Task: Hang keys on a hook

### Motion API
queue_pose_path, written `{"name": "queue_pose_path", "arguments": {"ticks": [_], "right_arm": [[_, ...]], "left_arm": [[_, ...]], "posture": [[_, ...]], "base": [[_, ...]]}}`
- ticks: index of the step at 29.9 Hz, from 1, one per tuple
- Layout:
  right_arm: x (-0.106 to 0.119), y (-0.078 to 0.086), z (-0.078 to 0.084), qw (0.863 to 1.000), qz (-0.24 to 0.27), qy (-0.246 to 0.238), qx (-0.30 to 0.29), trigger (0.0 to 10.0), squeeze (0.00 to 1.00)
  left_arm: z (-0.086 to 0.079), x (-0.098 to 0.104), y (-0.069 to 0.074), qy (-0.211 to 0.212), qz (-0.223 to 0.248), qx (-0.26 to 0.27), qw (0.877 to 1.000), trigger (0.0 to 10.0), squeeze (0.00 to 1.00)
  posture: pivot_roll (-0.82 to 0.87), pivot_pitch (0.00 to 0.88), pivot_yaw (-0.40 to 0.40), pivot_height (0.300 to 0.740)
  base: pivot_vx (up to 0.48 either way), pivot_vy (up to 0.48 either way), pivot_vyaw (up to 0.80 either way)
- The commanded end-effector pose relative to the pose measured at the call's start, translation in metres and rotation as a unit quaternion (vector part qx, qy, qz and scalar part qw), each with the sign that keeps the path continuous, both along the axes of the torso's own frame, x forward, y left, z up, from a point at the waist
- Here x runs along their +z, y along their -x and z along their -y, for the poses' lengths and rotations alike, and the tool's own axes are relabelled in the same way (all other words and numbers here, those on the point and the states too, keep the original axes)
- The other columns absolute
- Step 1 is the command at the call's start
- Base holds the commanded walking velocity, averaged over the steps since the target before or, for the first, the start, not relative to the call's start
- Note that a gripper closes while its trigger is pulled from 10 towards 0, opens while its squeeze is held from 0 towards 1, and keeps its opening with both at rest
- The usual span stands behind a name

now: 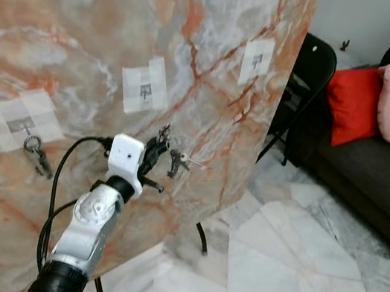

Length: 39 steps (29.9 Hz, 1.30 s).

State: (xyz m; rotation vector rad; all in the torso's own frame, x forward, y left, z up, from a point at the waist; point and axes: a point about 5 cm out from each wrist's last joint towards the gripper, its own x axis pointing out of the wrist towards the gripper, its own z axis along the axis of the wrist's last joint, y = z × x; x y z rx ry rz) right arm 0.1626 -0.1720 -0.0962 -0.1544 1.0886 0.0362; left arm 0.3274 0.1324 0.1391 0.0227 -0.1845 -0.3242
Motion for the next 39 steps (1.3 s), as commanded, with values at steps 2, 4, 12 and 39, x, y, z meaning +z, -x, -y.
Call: {"name": "queue_pose_path", "arguments": {"ticks": [2, 4, 12, 39], "right_arm": [[0.001, -0.002, 0.000, 1.000, 0.006, -0.003, -0.007, 10.0, 0.00], [0.001, -0.002, -0.001, 1.000, 0.006, -0.004, -0.008, 10.0, 0.00], [0.001, -0.002, -0.002, 1.000, 0.007, -0.006, -0.012, 10.0, 0.00], [0.002, -0.004, 0.000, 1.000, 0.010, -0.003, -0.015, 10.0, 0.00]], "left_arm": [[0.006, 0.005, -0.008, 0.012, -0.008, -0.009, 1.000, 10.0, 0.00], [0.008, 0.008, -0.013, 0.032, -0.013, -0.008, 0.999, 10.0, 0.00], [0.007, 0.016, -0.032, 0.114, -0.045, 0.014, 0.992, 10.0, 0.00], [-0.004, 0.034, -0.043, 0.196, -0.032, 0.003, 0.980, 10.0, 0.00]], "posture": [[0.02, 0.000, 0.010, 0.740], [0.02, 0.000, 0.011, 0.740], [0.01, 0.000, 0.018, 0.740], [0.01, 0.000, 0.004, 0.740]], "base": [[0.000, 0.000, 0.00], [0.000, 0.000, 0.00], [0.000, 0.000, 0.00], [0.000, 0.000, 0.00]]}}
